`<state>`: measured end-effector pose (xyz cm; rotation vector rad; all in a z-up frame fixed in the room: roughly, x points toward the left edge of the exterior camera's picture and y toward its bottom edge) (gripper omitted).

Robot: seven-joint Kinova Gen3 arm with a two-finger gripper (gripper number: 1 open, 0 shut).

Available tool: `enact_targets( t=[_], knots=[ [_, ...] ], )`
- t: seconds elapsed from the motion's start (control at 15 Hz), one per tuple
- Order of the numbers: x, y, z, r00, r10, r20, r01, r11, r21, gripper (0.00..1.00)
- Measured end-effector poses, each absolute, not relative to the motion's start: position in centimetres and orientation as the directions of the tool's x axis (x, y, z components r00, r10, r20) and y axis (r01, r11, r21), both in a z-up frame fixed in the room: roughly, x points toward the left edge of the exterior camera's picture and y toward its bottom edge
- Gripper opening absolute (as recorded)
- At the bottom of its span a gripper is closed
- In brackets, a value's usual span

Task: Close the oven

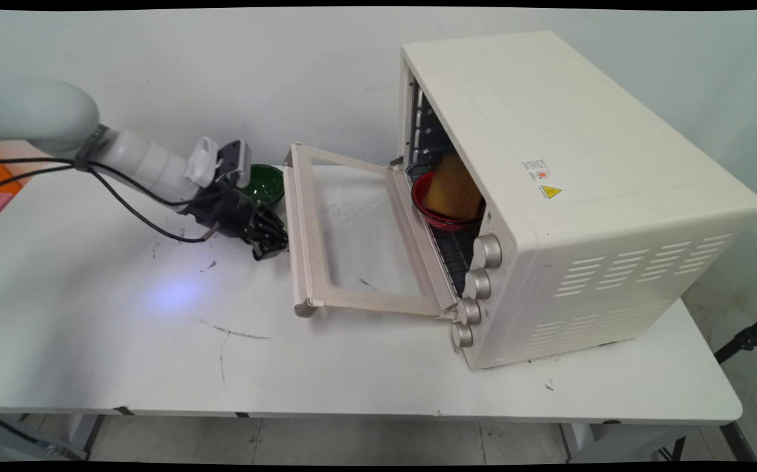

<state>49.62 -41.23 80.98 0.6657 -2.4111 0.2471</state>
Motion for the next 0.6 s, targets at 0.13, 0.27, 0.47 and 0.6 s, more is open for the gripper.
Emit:
enact_targets(
  t=[0.13, 0.27, 0.47, 0.6],
  knots=[
    [49.2, -41.7, 79.9, -0.68, -0.411, 0.608, -0.525, 0.851, -0.012, 0.0],
    [48.6, -42.2, 78.9, -0.677, -0.417, 0.606, -0.53, 0.848, -0.009, 0.0],
    [47.9, -42.8, 77.9, -0.673, -0.422, 0.607, -0.535, 0.845, -0.006, 0.0],
    [47.6, -43.1, 77.6, -0.67, -0.423, 0.61, -0.538, 0.843, -0.005, 0.0]
  ],
)
